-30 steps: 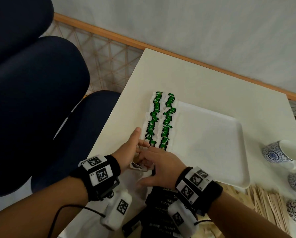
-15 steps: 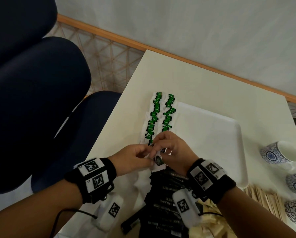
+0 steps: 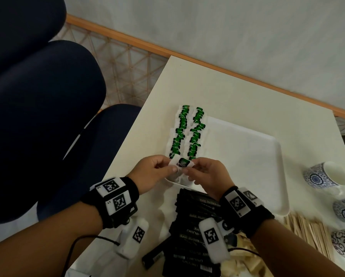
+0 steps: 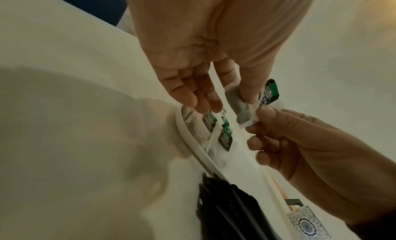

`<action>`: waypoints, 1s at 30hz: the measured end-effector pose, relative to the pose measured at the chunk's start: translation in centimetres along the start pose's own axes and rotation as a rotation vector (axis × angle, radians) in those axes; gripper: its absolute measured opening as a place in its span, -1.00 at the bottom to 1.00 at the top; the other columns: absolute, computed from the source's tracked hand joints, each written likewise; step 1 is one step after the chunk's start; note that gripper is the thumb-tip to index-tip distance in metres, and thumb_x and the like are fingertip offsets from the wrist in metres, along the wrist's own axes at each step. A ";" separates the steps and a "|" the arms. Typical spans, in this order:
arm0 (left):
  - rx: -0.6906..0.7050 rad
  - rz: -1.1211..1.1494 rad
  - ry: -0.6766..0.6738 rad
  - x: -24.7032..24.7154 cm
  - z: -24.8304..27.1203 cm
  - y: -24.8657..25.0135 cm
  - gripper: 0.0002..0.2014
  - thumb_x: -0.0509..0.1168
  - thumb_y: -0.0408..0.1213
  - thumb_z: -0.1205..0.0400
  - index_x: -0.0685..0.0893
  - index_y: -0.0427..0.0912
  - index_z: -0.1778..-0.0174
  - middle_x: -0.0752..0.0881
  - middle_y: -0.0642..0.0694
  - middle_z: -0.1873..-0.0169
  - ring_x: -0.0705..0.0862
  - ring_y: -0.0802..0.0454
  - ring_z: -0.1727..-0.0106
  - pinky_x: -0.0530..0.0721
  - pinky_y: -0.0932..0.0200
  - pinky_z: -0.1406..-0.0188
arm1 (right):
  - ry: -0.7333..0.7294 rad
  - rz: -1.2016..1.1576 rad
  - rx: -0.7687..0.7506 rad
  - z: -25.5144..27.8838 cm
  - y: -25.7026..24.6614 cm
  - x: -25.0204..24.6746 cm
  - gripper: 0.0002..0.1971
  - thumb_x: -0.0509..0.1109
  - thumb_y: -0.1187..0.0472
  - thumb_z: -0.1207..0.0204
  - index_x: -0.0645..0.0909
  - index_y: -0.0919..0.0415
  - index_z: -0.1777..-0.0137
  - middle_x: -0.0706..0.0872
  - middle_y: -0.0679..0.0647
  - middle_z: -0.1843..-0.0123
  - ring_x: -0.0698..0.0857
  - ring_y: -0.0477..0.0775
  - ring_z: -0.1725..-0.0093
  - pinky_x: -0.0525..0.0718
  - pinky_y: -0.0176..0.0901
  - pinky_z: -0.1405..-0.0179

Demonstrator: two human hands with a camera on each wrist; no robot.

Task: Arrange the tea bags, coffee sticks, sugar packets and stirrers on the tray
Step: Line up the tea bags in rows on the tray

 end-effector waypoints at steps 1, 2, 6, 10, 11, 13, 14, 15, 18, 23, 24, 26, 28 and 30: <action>0.006 -0.046 0.045 -0.4 -0.3 -0.5 -0.95 0.41 -0.34 -0.58 0.72 -0.09 0.15 0.68 0.12 0.37 0.57 0.31 0.39 0.50 0.51 0.37 | 0.022 0.015 0.018 -0.2 0.3 -0.2 -0.85 0.56 0.20 -0.41 0.72 -0.02 0.33 0.75 0.01 0.43 0.67 -0.02 0.38 0.62 -0.07 0.32; 0.004 -0.109 0.095 -0.8 -0.5 -0.9 -0.95 0.44 -0.30 -0.56 0.72 -0.07 0.13 0.68 0.10 0.31 0.56 0.26 0.33 0.52 0.47 0.32 | 0.028 0.056 0.025 -0.3 0.5 -0.4 -0.88 0.55 0.18 -0.42 0.71 0.01 0.31 0.76 0.03 0.40 0.69 0.00 0.36 0.64 -0.04 0.29; -0.020 -0.508 0.156 -1.6 -1.2 -1.8 -0.82 0.48 -0.15 -0.49 0.61 0.04 0.10 0.59 0.09 0.20 0.55 0.14 0.23 0.52 0.23 0.23 | 0.014 0.198 -0.021 -0.3 1.2 -0.8 -0.94 0.44 0.18 -0.49 0.64 0.09 0.19 0.77 0.01 0.33 0.72 0.02 0.29 0.68 -0.04 0.24; -0.032 -0.679 0.132 -1.1 -1.7 -2.3 -0.63 0.53 0.06 -0.36 0.48 0.09 0.13 0.54 0.14 0.20 0.55 0.16 0.21 0.56 0.14 0.23 | -0.026 0.295 0.013 -0.2 1.8 -0.4 -0.91 0.36 0.15 -0.56 0.55 -0.01 0.18 0.76 -0.01 0.28 0.72 0.08 0.22 0.73 0.08 0.17; -0.037 -0.677 0.133 -0.9 -1.9 -2.4 -0.59 0.54 0.10 -0.32 0.46 0.10 0.15 0.56 0.15 0.20 0.57 0.16 0.21 0.55 0.13 0.25 | -0.043 0.323 0.021 -0.3 1.8 -0.2 -0.91 0.35 0.14 -0.56 0.54 -0.03 0.17 0.76 -0.01 0.27 0.72 0.09 0.21 0.73 0.07 0.15; -0.048 -0.673 0.129 -0.6 -2.1 -2.3 -0.57 0.54 0.11 -0.31 0.44 0.10 0.15 0.58 0.14 0.19 0.58 0.14 0.21 0.52 0.14 0.30 | -0.082 0.412 0.013 -0.3 1.7 0.1 -0.95 0.32 0.13 -0.59 0.53 -0.04 0.09 0.76 -0.02 0.19 0.70 0.07 0.18 0.70 -0.04 0.11; -0.052 -0.679 0.123 -0.4 -2.2 -2.2 -0.58 0.53 0.09 -0.34 0.44 0.08 0.13 0.58 0.13 0.19 0.58 0.14 0.22 0.50 0.14 0.31 | -0.105 0.460 -0.008 -0.4 1.5 0.2 -0.97 0.31 0.13 -0.60 0.55 -0.04 0.02 0.76 -0.04 0.16 0.69 0.04 0.16 0.66 -0.13 0.11; -0.055 -0.685 0.116 -0.3 -2.2 -2.1 -0.60 0.52 0.05 -0.36 0.44 0.07 0.10 0.58 0.12 0.18 0.57 0.13 0.22 0.49 0.14 0.31 | -0.125 0.499 -0.035 -0.4 1.4 0.4 -0.94 0.31 0.11 -0.60 0.58 -0.02 -0.03 0.74 -0.07 0.15 0.67 0.00 0.16 0.61 -0.21 0.14; -0.062 -0.649 0.106 -0.3 -2.4 -2.0 -0.61 0.51 0.01 -0.39 0.45 0.06 0.05 0.56 0.12 0.19 0.55 0.13 0.25 0.47 0.13 0.31 | -0.131 0.528 -0.121 -0.4 1.4 0.8 -0.87 0.41 -0.02 -0.53 0.59 0.00 0.12 0.61 -0.14 0.31 0.55 -0.12 0.32 0.46 -0.37 0.30; -0.038 -0.614 0.084 -0.5 -2.5 -2.3 -0.71 0.49 -0.05 -0.43 0.47 0.08 0.19 0.55 0.10 0.24 0.54 0.12 0.28 0.44 0.16 0.34 | -0.085 0.486 -0.141 -0.6 1.4 1.2 -0.79 0.48 -0.03 -0.47 0.75 0.11 0.19 0.60 -0.12 0.38 0.52 -0.17 0.38 0.39 -0.33 0.35; -0.030 -0.606 0.082 -0.6 -2.6 -2.4 -0.76 0.48 -0.07 -0.46 0.50 0.05 0.21 0.57 0.08 0.24 0.56 0.08 0.26 0.49 0.13 0.32 | -0.082 0.474 -0.137 -0.7 1.4 1.3 -0.76 0.48 -0.10 -0.45 0.77 0.07 0.18 0.63 -0.12 0.36 0.54 -0.16 0.35 0.44 -0.33 0.34; -0.016 -0.581 0.085 -0.8 -2.6 -2.4 -0.85 0.44 -0.12 -0.51 0.59 -0.04 0.20 0.62 0.02 0.22 0.60 0.02 0.20 0.60 0.07 0.19 | -0.082 0.494 -0.125 -0.9 1.2 1.6 -0.75 0.47 -0.17 -0.44 0.79 -0.03 0.11 0.71 -0.13 0.26 0.60 -0.14 0.26 0.55 -0.31 0.26; -0.007 -0.561 0.095 -1.1 -2.8 -2.5 -0.90 0.41 -0.17 -0.54 0.66 -0.10 0.20 0.67 -0.01 0.23 0.64 0.00 0.18 0.62 0.06 0.12 | -0.087 0.539 -0.113 -1.1 1.0 2.0 -0.76 0.46 -0.16 -0.45 0.78 -0.06 0.05 0.75 -0.12 0.17 0.63 -0.12 0.20 0.58 -0.27 0.20; -0.006 -0.548 0.101 -1.4 -3.0 -2.4 -0.90 0.40 -0.18 -0.56 0.69 -0.09 0.23 0.69 0.00 0.26 0.66 0.01 0.19 0.64 0.06 0.11 | -0.090 0.568 -0.099 -1.4 0.7 2.4 -0.75 0.44 -0.19 -0.46 0.77 -0.08 0.04 0.75 -0.13 0.15 0.62 -0.13 0.20 0.56 -0.28 0.21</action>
Point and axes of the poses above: each hand's wrist, its own z-axis away from the middle knuckle, its own x-axis out of the palm, y = z × x, the point moved 2 cm from there along -z, towards the middle knuckle
